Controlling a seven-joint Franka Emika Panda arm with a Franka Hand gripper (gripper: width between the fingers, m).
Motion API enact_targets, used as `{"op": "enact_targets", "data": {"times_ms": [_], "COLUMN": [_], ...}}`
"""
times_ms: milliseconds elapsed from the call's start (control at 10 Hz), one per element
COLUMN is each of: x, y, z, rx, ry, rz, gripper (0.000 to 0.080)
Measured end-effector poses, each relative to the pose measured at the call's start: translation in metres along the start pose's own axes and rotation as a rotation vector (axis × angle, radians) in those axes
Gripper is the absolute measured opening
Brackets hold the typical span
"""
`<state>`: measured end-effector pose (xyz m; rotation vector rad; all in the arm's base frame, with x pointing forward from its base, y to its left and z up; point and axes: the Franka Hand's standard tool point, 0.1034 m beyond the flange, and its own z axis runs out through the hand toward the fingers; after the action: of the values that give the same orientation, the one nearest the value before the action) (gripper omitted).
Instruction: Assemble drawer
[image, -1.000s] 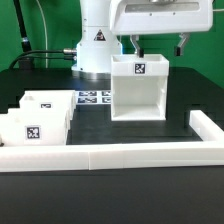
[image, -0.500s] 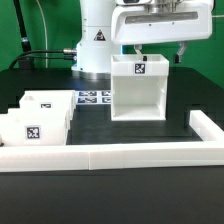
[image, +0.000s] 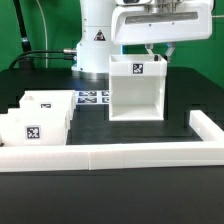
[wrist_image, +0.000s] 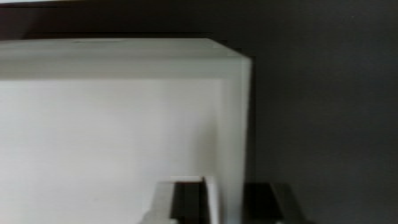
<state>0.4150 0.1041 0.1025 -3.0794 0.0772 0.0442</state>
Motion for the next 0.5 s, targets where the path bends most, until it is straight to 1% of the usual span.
{"op": "enact_targets", "data": {"times_ms": [100,500], "x": [0.0,0.0], "y": [0.0,0.0], "z": [0.0,0.0], "rx": [0.0,0.0], "ry": [0.0,0.0], "rz": [0.0,0.0], "gripper": [0.0037,0.0037]}}
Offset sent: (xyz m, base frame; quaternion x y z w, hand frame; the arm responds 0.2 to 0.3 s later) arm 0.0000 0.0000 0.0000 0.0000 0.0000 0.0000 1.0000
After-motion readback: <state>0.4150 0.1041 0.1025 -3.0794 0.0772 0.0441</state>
